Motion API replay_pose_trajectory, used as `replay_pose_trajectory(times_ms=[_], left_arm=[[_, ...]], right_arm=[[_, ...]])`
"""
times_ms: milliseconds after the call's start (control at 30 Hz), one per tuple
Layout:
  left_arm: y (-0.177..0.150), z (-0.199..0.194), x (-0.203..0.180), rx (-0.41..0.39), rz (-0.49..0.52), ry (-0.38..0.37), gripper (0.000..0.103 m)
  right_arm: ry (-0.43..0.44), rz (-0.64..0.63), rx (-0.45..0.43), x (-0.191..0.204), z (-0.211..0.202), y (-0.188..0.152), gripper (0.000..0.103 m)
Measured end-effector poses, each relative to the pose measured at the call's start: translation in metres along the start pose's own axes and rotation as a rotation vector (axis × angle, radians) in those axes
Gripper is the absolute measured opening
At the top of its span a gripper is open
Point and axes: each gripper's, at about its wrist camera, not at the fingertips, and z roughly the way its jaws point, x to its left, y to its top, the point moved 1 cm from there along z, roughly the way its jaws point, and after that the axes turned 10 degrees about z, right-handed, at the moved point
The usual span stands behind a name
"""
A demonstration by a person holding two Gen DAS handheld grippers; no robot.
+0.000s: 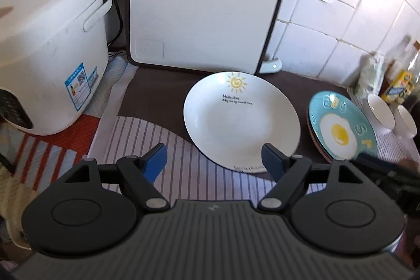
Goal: Organize plates and bowls
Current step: 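Move both grippers to the white sun plate rim and close them, then lift the sun plate and carry it over the Egg plate stack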
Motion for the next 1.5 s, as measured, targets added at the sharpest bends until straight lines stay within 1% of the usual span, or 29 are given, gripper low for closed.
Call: replay_pose_trajectory(times_ms=[133, 200, 300, 367, 467, 567, 633, 767, 800, 867, 933, 967, 1000, 1033, 1100, 1200, 1267, 1300, 1333, 1400, 1500], left_arm=[[-0.004, 0.025, 0.013, -0.019, -0.031, 0.013, 0.080], [-0.005, 0.038, 0.020, -0.012, -0.057, 0.019, 0.080], [-0.007, 0.054, 0.026, -0.019, -0.080, 0.011, 0.080], [-0.007, 0.062, 0.027, -0.027, -0.066, 0.012, 0.080], [-0.005, 0.076, 0.024, -0.029, -0.039, 0.014, 0.080], [-0.003, 0.088, 0.021, -0.031, -0.016, 0.010, 0.079], [-0.001, 0.097, 0.020, -0.024, -0.006, -0.003, 0.078], [0.005, 0.112, 0.016, -0.010, 0.023, 0.004, 0.076], [0.006, 0.114, 0.015, -0.007, 0.030, 0.000, 0.074], [0.006, 0.120, 0.015, 0.006, 0.035, -0.016, 0.063], [0.005, 0.125, 0.015, 0.025, 0.028, -0.022, 0.040], [0.003, 0.128, 0.015, 0.036, 0.024, -0.003, 0.035], [0.001, 0.131, 0.015, 0.052, 0.032, 0.007, 0.027], [-0.002, 0.132, 0.016, 0.058, 0.043, 0.009, 0.024], [-0.007, 0.131, 0.018, 0.038, 0.039, -0.005, 0.023], [-0.010, 0.131, 0.024, 0.043, -0.004, -0.029, 0.021], [-0.008, 0.133, 0.026, 0.053, -0.032, -0.037, 0.021], [-0.007, 0.134, 0.027, 0.059, -0.046, -0.041, 0.021], [-0.006, 0.135, 0.028, 0.066, -0.054, -0.044, 0.021], [-0.004, 0.136, 0.029, 0.086, -0.070, -0.048, 0.021], [0.001, 0.138, 0.031, 0.121, -0.091, -0.051, 0.021]], right_arm=[[-0.002, 0.054, 0.028, -0.005, 0.029, -0.015, 0.085], [0.003, 0.066, 0.040, -0.007, 0.042, -0.021, 0.085], [-0.002, 0.082, 0.027, -0.008, 0.056, -0.026, 0.085], [-0.028, 0.087, 0.024, -0.007, 0.065, -0.026, 0.084], [-0.021, 0.098, 0.016, -0.007, 0.075, -0.025, 0.083], [-0.049, 0.113, 0.012, -0.007, 0.085, -0.023, 0.082], [-0.041, 0.140, 0.016, -0.007, 0.089, -0.022, 0.081], [-0.047, 0.124, 0.021, -0.006, 0.095, -0.022, 0.077], [-0.057, 0.129, 0.012, -0.006, 0.095, -0.022, 0.077], [-0.076, 0.134, 0.010, -0.008, 0.097, -0.023, 0.075], [-0.102, 0.177, 0.039, -0.012, 0.103, -0.023, 0.066], [-0.121, 0.200, 0.055, -0.014, 0.105, -0.024, 0.064], [-0.130, 0.220, 0.064, -0.016, 0.107, -0.025, 0.062], [-0.125, 0.230, 0.065, -0.017, 0.108, -0.026, 0.061], [-0.127, 0.246, 0.058, -0.018, 0.111, -0.025, 0.059], [-0.135, 0.269, 0.066, -0.021, 0.116, -0.025, 0.051], [-0.145, 0.282, 0.078, -0.025, 0.120, -0.024, 0.040], [-0.151, 0.292, 0.089, -0.029, 0.122, -0.025, 0.029], [-0.167, 0.299, 0.082, -0.032, 0.122, -0.025, 0.024], [-0.160, 0.309, 0.089, -0.036, 0.121, -0.024, 0.023], [-0.163, 0.285, 0.099, -0.035, 0.122, -0.024, 0.023]])
